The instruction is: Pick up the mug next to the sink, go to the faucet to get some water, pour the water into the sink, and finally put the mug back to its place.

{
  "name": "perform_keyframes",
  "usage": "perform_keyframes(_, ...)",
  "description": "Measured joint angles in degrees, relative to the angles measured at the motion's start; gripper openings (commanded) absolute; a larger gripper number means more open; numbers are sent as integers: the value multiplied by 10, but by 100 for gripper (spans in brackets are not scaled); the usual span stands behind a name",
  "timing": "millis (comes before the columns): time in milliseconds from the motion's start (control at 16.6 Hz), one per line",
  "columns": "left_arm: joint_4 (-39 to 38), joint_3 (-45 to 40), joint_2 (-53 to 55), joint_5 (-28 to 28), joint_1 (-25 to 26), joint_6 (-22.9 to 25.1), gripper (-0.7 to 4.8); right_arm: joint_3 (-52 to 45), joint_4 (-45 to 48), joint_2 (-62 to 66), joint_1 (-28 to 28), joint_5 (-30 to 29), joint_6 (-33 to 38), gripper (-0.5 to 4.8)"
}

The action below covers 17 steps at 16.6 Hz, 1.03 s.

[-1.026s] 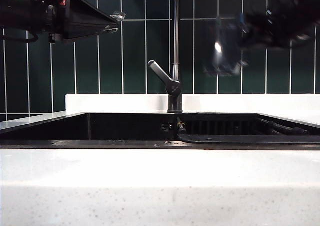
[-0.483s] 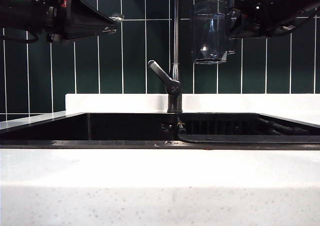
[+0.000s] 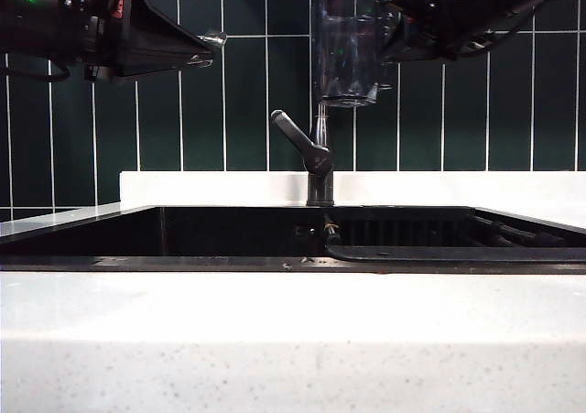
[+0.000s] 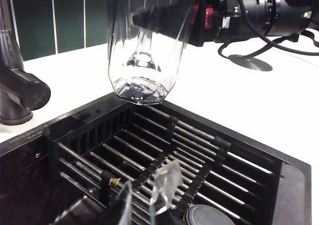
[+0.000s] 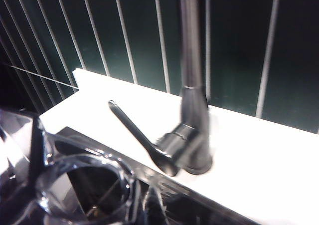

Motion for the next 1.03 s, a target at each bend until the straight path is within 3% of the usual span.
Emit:
perform_keyframes(302, 0, 0, 0, 0, 0, 6, 57, 13, -7, 2, 12, 0, 1, -5)
perform_keyframes(543, -3, 7, 12, -1, 0, 11, 57, 93, -34, 41, 26, -3, 7, -5)
perform_keyframes(1026, -13, 16, 18, -11, 0, 19, 57, 149, -77, 55, 29, -16, 12, -5)
